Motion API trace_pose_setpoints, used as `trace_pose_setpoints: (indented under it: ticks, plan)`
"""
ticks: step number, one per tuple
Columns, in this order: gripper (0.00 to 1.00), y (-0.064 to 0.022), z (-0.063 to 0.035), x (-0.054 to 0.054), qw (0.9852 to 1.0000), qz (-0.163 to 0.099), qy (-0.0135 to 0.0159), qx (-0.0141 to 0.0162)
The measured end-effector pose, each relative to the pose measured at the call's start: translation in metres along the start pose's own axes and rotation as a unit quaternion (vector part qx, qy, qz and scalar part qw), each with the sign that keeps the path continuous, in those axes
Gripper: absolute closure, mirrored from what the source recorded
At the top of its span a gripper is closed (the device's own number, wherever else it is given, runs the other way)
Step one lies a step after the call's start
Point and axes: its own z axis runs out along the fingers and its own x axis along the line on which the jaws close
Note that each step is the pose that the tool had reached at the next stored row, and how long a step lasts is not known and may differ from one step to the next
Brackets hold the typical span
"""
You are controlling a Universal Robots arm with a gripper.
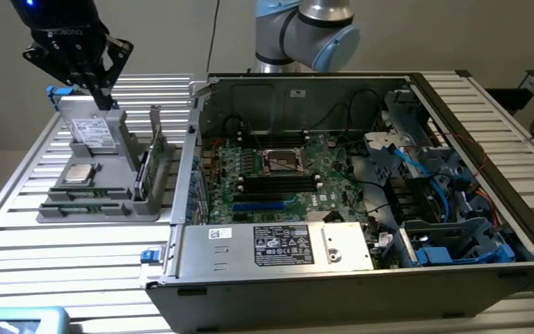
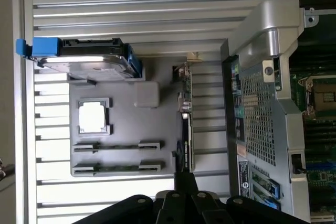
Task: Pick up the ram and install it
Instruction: 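Reach for the ram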
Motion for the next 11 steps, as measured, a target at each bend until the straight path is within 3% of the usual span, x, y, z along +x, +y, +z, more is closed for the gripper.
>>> trace_pose_setpoints:
  ticks: [5,11]
  plan:
    - [0.89,-0.0022,0.0045,0.0071,1.0,-0.002,0.0002,-0.0001]
    - [0.89,-0.005,0.0089,0.0093,0.9999,-0.009,0.0045,0.0]
